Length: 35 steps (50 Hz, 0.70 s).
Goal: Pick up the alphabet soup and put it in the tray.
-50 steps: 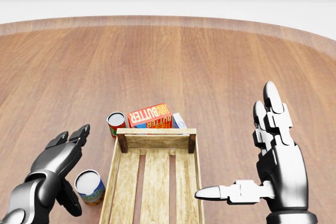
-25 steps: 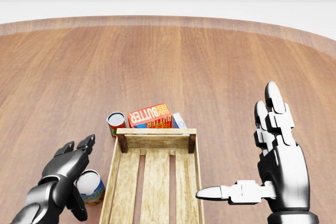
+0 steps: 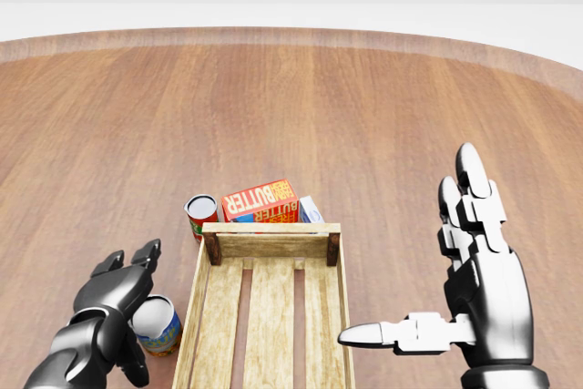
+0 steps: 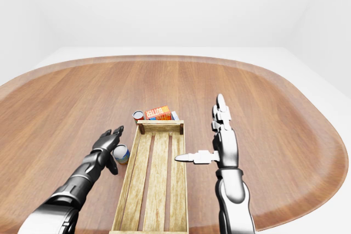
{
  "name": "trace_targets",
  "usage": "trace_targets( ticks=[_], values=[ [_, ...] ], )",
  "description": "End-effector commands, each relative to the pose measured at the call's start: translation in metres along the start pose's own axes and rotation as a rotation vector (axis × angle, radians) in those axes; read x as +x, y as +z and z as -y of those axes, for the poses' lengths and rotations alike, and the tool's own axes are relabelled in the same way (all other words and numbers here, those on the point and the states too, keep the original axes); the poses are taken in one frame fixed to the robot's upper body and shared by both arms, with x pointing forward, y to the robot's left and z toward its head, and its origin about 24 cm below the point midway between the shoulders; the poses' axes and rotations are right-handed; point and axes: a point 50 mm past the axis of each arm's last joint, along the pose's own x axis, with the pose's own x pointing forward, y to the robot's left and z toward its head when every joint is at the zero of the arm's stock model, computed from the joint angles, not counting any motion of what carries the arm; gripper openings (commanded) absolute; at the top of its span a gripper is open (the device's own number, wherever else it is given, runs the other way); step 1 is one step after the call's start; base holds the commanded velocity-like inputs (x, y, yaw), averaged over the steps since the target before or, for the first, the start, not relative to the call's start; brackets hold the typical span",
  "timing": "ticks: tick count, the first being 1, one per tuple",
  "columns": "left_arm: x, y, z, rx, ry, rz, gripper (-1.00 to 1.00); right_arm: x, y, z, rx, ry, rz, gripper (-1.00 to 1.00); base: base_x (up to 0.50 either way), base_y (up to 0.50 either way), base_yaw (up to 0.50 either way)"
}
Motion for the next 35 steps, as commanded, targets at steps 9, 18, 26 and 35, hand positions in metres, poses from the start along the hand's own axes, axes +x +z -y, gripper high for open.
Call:
trace_targets(
  ticks=[9,18,26,35],
  values=[
    [0.004,0.002,0.0,-0.044,-0.019,0.0,1.0,0.002,-0.003,-0.001,0.0,0.004,-0.01,1.0,0.0,0.0,0.0],
    [0.004,0.006,0.006,-0.088,-0.043,0.011,-1.0,0.002,-0.002,-0.001,0.002,0.003,-0.008,1.0,0.0,0.0,0.0],
    [0.004,0.008,0.007,-0.103,-0.047,0.027,-1.0,0.002,-0.002,-0.002,0.002,0.005,-0.006,1.0,0.0,0.0,0.0],
    [0.003,0.002,0.003,-0.088,-0.012,0.011,-1.0,0.002,-0.002,-0.002,0.001,0.007,-0.005,1.0,0.0,0.0,0.0]
  ],
)
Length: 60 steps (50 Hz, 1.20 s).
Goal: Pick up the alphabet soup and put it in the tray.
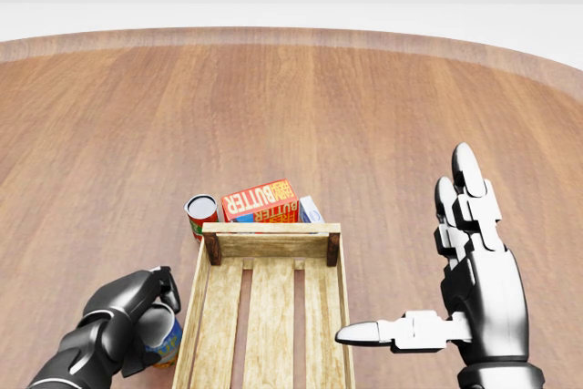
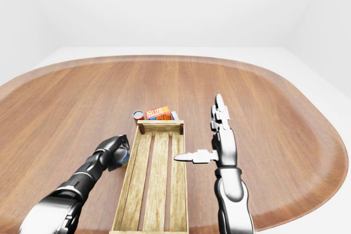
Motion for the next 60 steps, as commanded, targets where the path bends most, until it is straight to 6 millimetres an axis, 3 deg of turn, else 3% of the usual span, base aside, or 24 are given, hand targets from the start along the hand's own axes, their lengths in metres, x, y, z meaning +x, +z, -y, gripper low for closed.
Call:
trace_targets(
  ticks=[1,5,12,14,15,23,27,34,43,45,47,56,60],
  values=[
    [-0.001,-0.005,-0.011,0.03,0.067,-0.006,-1.0,0.0,0.0,0.0,-0.001,0.001,0.001,1.0,0.0,0.0,0.0],
    [-0.008,-0.013,-0.023,0.009,0.12,-0.013,-1.0,-0.001,0.001,0.0,0.001,0.0,0.004,1.0,0.0,0.0,0.0],
    [-0.04,-0.033,-0.06,-0.028,0.244,-0.038,-1.0,-0.001,0.001,0.001,0.002,-0.002,0.004,1.0,0.0,0.0,0.0],
    [-0.041,-0.033,-0.06,-0.028,0.245,-0.037,-1.0,-0.001,0.001,0.001,0.002,-0.002,0.004,1.0,0.0,0.0,0.0],
    [-0.061,-0.029,-0.086,-0.018,0.311,0.013,-1.0,-0.001,0.001,0.0,0.0,-0.001,0.003,1.0,0.0,0.0,0.0],
    [-0.12,-0.005,-0.14,0.057,0.457,0.122,-1.0,0.001,-0.001,-0.002,-0.001,0.003,-0.002,1.0,0.0,0.0,0.0],
    [-0.137,0.001,-0.144,0.062,0.504,0.147,-1.0,0.001,0.0,-0.002,-0.001,0.004,0.0,1.0,0.0,0.0,0.0],
    [-0.176,0.032,-0.159,0.157,0.566,0.23,-1.0,0.0,0.001,-0.003,-0.001,0.005,0.002,1.0,0.0,0.0,0.0],
    [-0.194,0.055,-0.166,0.223,0.664,0.267,-1.0,0.001,-0.001,-0.003,-0.001,0.005,-0.002,1.0,0.0,0.0,0.0],
    [-0.21,0.068,-0.175,0.254,0.757,0.301,-1.0,0.001,-0.001,-0.003,-0.002,0.006,-0.002,1.0,0.0,0.0,0.0],
    [-0.203,0.072,-0.167,0.244,0.718,0.304,-1.0,0.001,-0.001,-0.004,-0.002,0.007,-0.002,1.0,0.0,0.0,0.0],
    [-0.206,0.108,-0.148,0.255,0.711,0.39,-1.0,0.0,0.001,-0.002,0.0,0.005,0.005,1.0,0.0,0.0,0.0],
    [-0.198,0.116,-0.125,0.256,0.619,0.397,-1.0,0.0,0.002,-0.002,0.001,0.004,0.007,1.0,0.0,0.0,0.0]
  ],
)
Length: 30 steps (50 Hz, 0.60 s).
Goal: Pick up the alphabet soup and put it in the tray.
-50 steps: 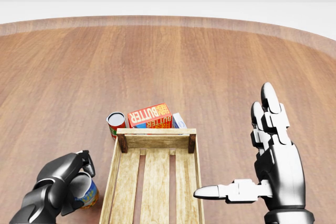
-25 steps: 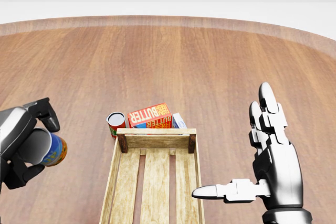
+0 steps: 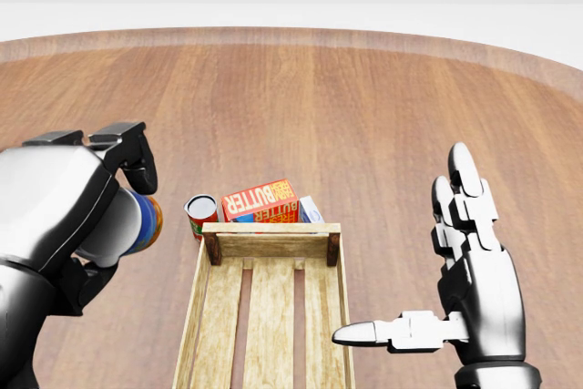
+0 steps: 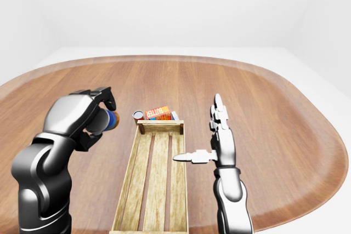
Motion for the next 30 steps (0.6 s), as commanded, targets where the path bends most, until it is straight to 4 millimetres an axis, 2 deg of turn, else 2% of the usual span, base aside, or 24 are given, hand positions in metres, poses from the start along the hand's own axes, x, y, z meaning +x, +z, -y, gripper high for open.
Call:
trace_targets(
  ticks=[1,10,15,30],
  values=[
    [-0.01,0.04,0.014,-0.017,-0.023,0.068,-1.0,-0.001,0.001,0.001,0.001,-0.001,0.004,1.0,0.0,0.0,0.0],
    [-0.009,0.06,0.023,-0.042,-0.059,0.111,-1.0,-0.001,0.003,0.002,0.001,-0.005,0.01,1.0,0.0,0.0,0.0],
    [-0.005,0.067,0.042,-0.048,-0.149,0.129,-1.0,-0.001,0.003,0.002,0.001,-0.007,0.01,1.0,0.0,0.0,0.0],
    [-0.005,0.084,0.074,-0.068,-0.301,0.187,-1.0,-0.001,0.002,0.003,0.002,-0.008,0.008,1.0,0.0,0.0,0.0]
  ],
)
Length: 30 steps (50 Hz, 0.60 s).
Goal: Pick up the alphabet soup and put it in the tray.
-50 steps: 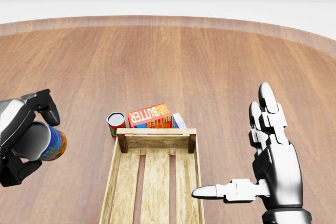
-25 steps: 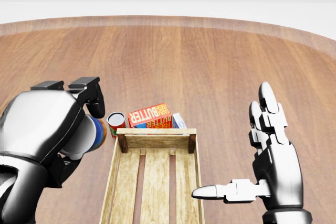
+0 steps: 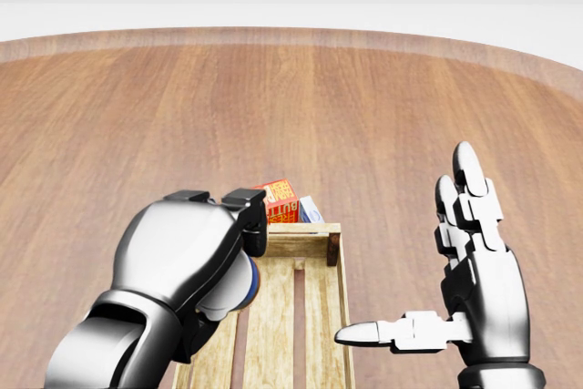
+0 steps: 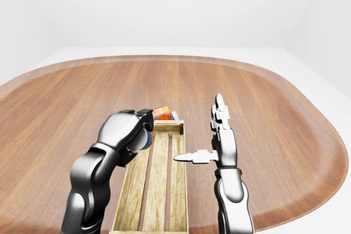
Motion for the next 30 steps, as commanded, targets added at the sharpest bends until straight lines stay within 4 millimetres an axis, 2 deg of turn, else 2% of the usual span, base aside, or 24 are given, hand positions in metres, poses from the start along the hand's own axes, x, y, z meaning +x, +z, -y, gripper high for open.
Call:
trace_targets(
  ticks=[1,12,17,26,30],
  values=[
    [0.004,0.014,0.024,-0.011,-0.106,0.044,-1.0,0.0,0.001,0.001,0.001,-0.001,0.002,1.0,0.0,0.0,0.0],
    [0.002,0.025,0.045,-0.012,-0.18,0.078,-1.0,0.0,0.0,0.001,0.003,-0.003,-0.001,1.0,0.0,0.0,0.0],
    [0.007,0.023,0.057,-0.009,-0.205,0.072,-1.0,0.001,-0.001,0.001,0.003,-0.002,-0.003,1.0,0.0,0.0,0.0],
    [0.026,0.012,0.094,-0.019,-0.279,0.036,-1.0,0.001,-0.003,0.0,0.002,0.002,-0.01,1.0,0.0,0.0,0.0],
    [0.029,0.011,0.099,-0.016,-0.282,0.029,-1.0,0.001,-0.003,0.0,0.0,0.002,-0.012,1.0,0.0,0.0,0.0]
  ],
)
